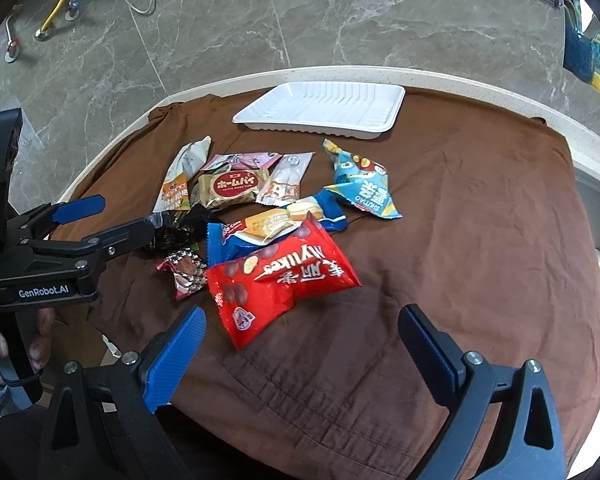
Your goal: Organize snacks
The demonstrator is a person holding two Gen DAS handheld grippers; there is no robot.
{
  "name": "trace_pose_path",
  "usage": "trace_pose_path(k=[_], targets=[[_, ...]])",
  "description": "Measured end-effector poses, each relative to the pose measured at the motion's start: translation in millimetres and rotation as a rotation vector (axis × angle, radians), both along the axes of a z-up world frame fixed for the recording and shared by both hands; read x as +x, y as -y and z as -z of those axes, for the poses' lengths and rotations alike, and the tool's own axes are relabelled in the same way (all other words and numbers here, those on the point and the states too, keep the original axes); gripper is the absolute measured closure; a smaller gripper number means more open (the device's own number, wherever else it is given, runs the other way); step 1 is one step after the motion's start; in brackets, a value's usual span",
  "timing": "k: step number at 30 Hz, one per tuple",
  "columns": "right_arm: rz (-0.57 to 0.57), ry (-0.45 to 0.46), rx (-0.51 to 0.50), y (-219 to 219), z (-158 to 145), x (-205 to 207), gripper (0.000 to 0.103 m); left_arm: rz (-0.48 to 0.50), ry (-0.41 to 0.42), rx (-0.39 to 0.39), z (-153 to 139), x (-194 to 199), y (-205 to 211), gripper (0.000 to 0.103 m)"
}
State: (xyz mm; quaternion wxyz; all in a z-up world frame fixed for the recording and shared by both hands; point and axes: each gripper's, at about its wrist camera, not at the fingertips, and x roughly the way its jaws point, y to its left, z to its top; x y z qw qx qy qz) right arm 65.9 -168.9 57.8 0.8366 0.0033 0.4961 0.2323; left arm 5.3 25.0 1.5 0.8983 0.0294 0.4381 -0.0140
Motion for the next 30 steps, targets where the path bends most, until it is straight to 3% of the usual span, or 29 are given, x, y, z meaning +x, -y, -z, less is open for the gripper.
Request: trace_pose_path(k=[13, 19, 22, 24, 30], targets=[[0.05, -0.164, 0.127, -12, 21, 23, 0.004, -0.084, -0.03, -0.021, 5, 29, -59, 0.0], [0.17, -0.31, 0.285, -4, 41, 39, 0.004, -0.108, -0.036, -0.029, 7, 43, -87, 0.0], [0.227, -0.397, 0.356, -3, 54, 47, 0.009, -0.112, -0.044, -0.029, 10, 51, -101, 0.0], [0.261, -0.437, 0.383, -5, 62, 50, 0.019, -0.118, -0.051, -0.031, 12, 59, -110, 0.0], [0.291, -0.478, 0.382, -16, 72, 56, 0.026, -0.138, -0.058, -0.046, 15, 89, -138, 0.0]])
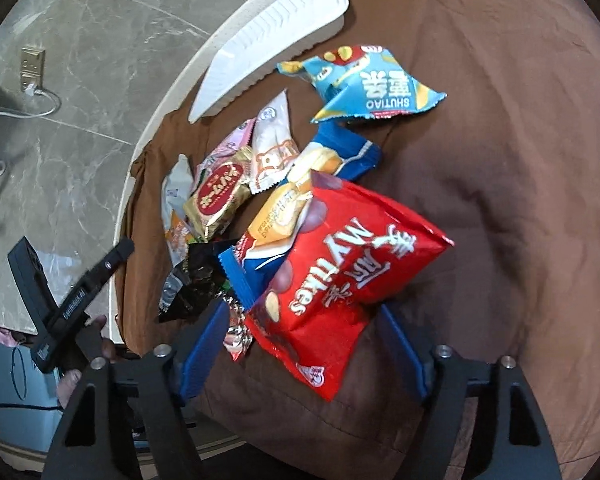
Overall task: Organize snacks
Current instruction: 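Grasp the red Mylikes bag with the right gripper while the left gripper grasps the gold candy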
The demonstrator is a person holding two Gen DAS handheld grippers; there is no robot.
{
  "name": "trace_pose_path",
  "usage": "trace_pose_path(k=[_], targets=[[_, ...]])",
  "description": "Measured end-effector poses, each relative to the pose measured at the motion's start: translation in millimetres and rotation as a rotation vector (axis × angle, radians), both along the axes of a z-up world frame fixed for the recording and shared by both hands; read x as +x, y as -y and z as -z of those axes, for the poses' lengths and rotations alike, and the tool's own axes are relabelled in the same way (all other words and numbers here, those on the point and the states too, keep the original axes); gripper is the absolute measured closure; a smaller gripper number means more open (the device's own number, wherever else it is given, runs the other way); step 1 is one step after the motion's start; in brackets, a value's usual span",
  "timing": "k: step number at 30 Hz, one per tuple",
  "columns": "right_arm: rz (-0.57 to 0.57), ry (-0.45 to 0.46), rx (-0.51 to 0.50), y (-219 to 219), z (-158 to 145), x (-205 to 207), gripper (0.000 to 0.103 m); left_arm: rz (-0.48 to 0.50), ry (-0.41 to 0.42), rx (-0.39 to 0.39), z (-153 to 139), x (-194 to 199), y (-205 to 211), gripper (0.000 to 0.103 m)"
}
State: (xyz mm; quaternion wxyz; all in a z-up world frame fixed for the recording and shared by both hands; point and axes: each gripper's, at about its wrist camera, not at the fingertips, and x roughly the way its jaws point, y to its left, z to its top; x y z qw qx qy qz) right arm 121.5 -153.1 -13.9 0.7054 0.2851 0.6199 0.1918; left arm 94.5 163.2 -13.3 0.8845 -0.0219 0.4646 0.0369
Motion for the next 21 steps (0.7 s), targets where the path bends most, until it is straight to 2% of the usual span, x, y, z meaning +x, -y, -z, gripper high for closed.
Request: trace_pose_path(k=[5, 8, 13, 18, 21], targets=[[0.024, 0.001, -0.013, -4, 2, 6, 0.034, 0.009, -0.017, -0.012, 6, 30, -14, 0.0], [0.026, -0.005, -0.031, -7, 4, 10, 0.044, 0.021, -0.028, -0.006, 11, 48, -17, 0.0], [0.006, 0.01, -0.076, -13, 3, 12, 0.051, 0.043, -0.054, -0.016, 21, 74, -19, 0.0], [-0.018, 0.032, -0.094, -16, 1, 13, 0.064, 0.069, -0.056, -0.005, 26, 86, -16, 0.002], [-0.025, 0.041, -0.102, -16, -1, 12, 0.066, 0.11, -0.036, -0.002, 20, 89, -9, 0.002]])
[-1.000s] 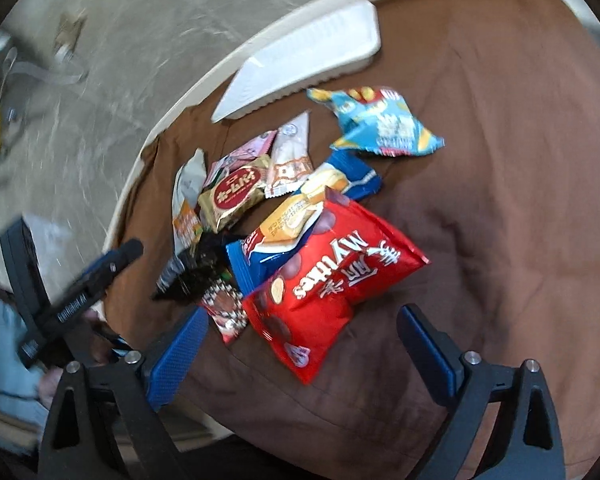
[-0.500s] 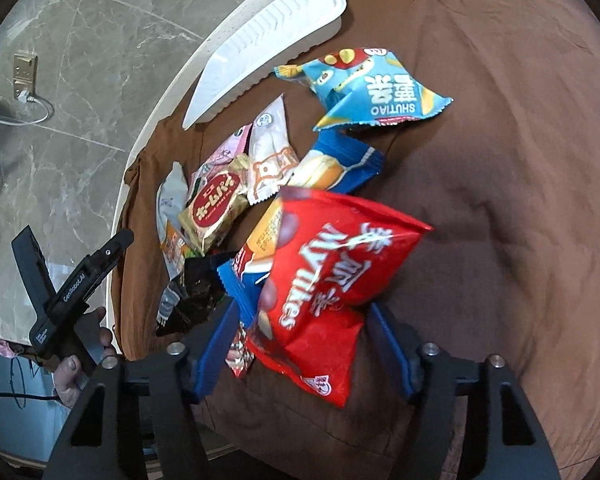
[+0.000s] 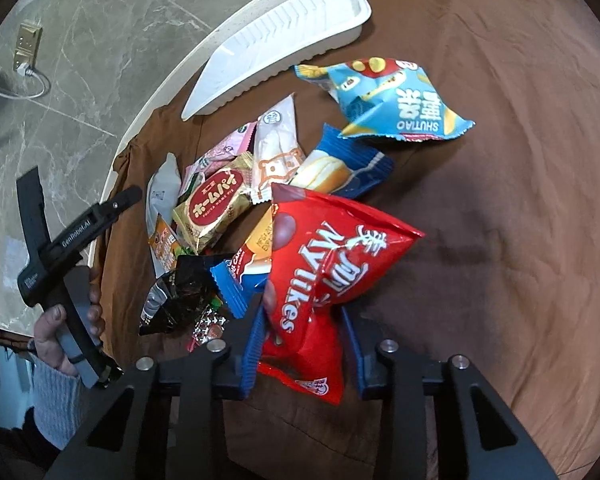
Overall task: Organize snacks
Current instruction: 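Grasp the red Mylikes bag with the right gripper while the left gripper grasps the gold candy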
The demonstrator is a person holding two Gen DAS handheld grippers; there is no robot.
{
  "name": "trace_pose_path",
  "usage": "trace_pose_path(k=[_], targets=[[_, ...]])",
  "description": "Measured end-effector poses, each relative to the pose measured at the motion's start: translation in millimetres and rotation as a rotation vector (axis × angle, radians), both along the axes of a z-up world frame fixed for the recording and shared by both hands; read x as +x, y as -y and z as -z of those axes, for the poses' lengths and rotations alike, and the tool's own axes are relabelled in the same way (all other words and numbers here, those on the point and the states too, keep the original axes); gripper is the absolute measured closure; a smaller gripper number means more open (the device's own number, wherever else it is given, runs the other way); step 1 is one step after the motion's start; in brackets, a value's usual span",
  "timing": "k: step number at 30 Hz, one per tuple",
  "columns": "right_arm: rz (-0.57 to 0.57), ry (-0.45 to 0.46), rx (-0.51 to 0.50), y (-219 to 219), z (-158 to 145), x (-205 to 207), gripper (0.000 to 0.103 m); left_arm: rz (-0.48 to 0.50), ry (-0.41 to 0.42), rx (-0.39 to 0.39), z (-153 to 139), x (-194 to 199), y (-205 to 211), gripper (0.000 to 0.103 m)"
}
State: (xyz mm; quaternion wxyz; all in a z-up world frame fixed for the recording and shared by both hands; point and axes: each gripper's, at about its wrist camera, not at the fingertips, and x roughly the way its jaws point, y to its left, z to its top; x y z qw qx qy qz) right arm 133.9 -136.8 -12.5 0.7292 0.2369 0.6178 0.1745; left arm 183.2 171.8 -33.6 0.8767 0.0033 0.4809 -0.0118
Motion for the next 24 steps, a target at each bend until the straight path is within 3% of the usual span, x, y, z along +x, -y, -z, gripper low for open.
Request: trace_pose_path(k=[5, 11, 13, 15, 21, 22, 24], targets=[[0.012, 0.001, 0.019, 1, -1, 1, 0.068, 0.201, 0.04, 0.016, -14, -7, 39, 0.002], [0.014, 0.009, 0.004, 0, -2, 0, 0.068, 0.535, 0.08, 0.206, -8, -27, 117, 0.003], [0.015, 0.011, 0.001, 0, -3, 0, 0.068, 0.618, 0.088, 0.254, -2, -34, 138, 0.007], [0.013, 0.013, -0.001, -1, -3, 0, 0.068, 0.672, 0.088, 0.299, 5, -38, 154, 0.013], [0.023, 0.011, 0.006, 0, -2, -1, 0.068, 0.757, 0.066, 0.376, 21, -39, 171, 0.018], [0.024, 0.011, 0.008, 0, -2, -1, 0.067, 0.779, 0.058, 0.385, 24, -38, 172, 0.022], [0.026, 0.011, 0.009, 0, -1, -2, 0.067, 0.819, 0.043, 0.392, 30, -40, 175, 0.041]])
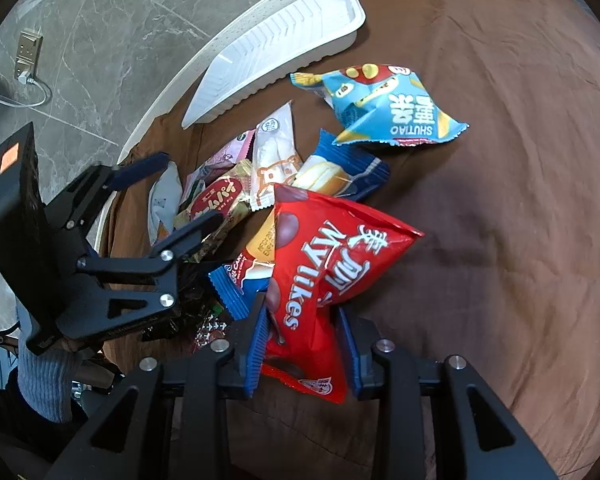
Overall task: Organize snacks
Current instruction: 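Grasp the red Mylikes bag with the right gripper while the left gripper grasps the gold candy, then carry both packets to the white tray and open both grippers to drop them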
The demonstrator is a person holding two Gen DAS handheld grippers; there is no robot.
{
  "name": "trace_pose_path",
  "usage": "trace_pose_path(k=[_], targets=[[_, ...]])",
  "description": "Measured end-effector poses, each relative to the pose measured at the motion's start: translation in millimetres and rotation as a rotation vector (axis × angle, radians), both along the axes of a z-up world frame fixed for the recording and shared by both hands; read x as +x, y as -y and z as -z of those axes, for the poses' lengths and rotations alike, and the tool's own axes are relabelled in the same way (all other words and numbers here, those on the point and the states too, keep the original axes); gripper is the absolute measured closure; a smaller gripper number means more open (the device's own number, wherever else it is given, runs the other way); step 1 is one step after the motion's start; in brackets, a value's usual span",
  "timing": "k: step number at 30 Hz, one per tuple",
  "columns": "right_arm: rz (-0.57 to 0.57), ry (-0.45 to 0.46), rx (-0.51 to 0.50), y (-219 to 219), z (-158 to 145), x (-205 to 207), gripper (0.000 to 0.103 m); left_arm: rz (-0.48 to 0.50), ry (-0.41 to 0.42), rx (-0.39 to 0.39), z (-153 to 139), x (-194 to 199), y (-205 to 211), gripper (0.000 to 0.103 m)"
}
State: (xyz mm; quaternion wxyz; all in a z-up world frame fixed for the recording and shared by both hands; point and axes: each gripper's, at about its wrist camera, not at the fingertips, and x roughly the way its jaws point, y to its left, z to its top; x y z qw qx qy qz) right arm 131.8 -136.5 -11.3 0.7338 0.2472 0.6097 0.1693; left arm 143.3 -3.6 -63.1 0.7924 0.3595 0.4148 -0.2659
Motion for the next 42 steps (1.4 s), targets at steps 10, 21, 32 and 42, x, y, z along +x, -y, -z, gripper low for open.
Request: trace_pose_path(k=[10, 21, 32, 42], targets=[[0.005, 0.008, -0.01, 0, -2, -2, 0.066, -0.012, -0.138, -0.055, 14, 8, -5, 0.083], [-0.002, 0.003, 0.06, 8, -5, -2, 0.067, -0.068, -0.283, -0.196, -6, 26, -29, 0.089], [0.031, 0.024, 0.168, 30, -35, 13, 0.068, -0.125, -0.305, -0.365, -48, 46, -56, 0.09], [0.023, 0.111, 0.217, 45, -76, 99, 0.068, -0.248, -0.26, -0.495, -81, 121, -80, 0.09]])
